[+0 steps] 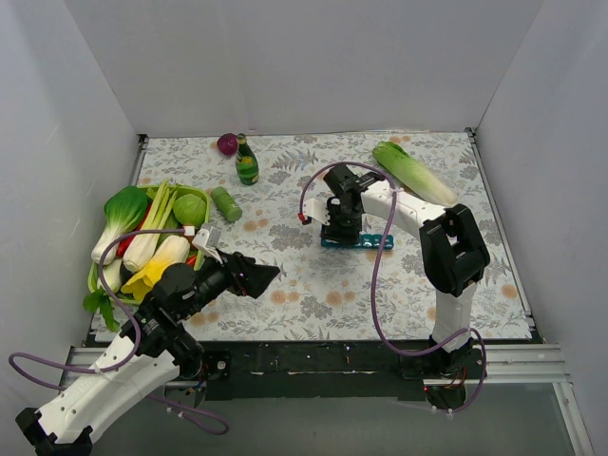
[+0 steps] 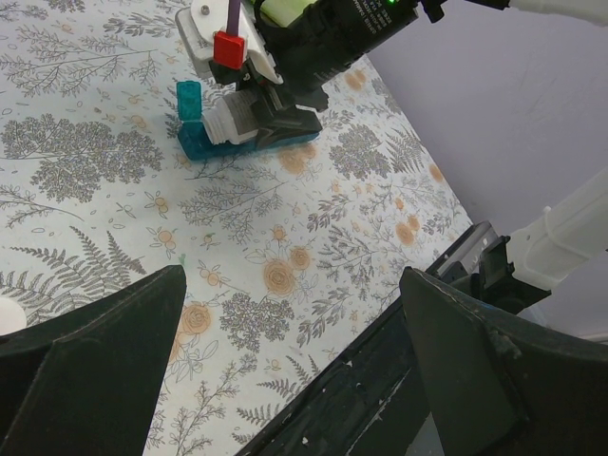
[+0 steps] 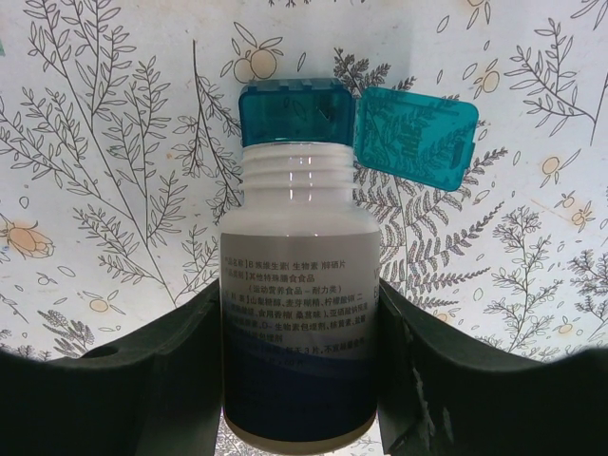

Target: Sort the pills into containers

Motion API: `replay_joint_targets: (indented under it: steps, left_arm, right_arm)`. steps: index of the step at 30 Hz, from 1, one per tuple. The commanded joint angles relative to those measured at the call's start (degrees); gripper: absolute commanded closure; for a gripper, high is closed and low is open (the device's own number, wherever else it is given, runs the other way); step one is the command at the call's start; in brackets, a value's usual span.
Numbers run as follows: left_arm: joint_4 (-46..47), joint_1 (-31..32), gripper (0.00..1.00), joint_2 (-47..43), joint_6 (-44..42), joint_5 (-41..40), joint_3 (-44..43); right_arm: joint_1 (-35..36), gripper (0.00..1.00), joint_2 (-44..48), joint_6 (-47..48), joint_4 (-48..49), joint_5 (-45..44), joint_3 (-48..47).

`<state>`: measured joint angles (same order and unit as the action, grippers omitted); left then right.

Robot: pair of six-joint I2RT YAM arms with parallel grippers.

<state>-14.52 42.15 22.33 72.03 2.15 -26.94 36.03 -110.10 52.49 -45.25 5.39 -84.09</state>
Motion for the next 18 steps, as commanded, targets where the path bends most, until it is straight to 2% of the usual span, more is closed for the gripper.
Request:
replay_joint_targets:
  steps: [1,18]
  left_arm:
    - [0.4,-0.1,0.03,-0.5,0.0,-0.3,0.3]
    - [0.5,-0.2,0.03,-0.8,-0.2,-0.5,0.5]
  right_arm:
    - [0.4,0.96,-0.5,0.9,-1.9,-0.6,-2.9]
    - [1.1,0.96,-1.7,0.9,-3.5,-2.1,-4.5]
